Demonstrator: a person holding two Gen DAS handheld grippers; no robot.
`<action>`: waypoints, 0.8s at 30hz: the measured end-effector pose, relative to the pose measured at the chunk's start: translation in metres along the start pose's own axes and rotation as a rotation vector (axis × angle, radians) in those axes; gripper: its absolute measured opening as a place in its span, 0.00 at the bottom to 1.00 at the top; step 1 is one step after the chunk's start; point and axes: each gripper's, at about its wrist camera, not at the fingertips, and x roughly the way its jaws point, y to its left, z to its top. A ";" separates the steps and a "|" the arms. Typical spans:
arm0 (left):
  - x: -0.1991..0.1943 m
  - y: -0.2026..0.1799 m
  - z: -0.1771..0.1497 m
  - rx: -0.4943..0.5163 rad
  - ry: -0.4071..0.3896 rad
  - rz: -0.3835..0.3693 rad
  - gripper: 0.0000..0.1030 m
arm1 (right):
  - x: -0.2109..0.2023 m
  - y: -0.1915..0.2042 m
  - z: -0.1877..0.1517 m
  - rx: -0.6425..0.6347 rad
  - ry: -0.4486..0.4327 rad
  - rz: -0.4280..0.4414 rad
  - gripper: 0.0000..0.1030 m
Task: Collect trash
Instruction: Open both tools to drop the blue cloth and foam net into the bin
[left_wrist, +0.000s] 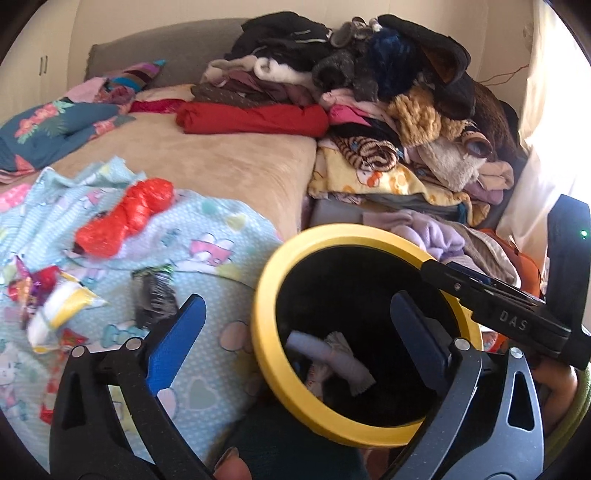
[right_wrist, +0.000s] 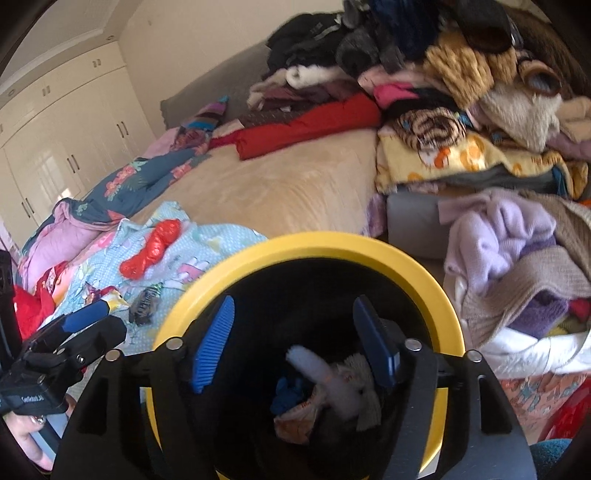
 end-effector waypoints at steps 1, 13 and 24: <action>-0.003 0.002 0.001 -0.002 -0.010 0.006 0.89 | -0.002 0.004 0.001 -0.012 -0.011 0.004 0.66; -0.035 0.032 0.014 -0.029 -0.105 0.070 0.89 | -0.003 0.050 0.007 -0.071 -0.026 0.053 0.69; -0.061 0.075 0.019 -0.099 -0.171 0.132 0.89 | 0.008 0.104 0.011 -0.152 0.000 0.116 0.70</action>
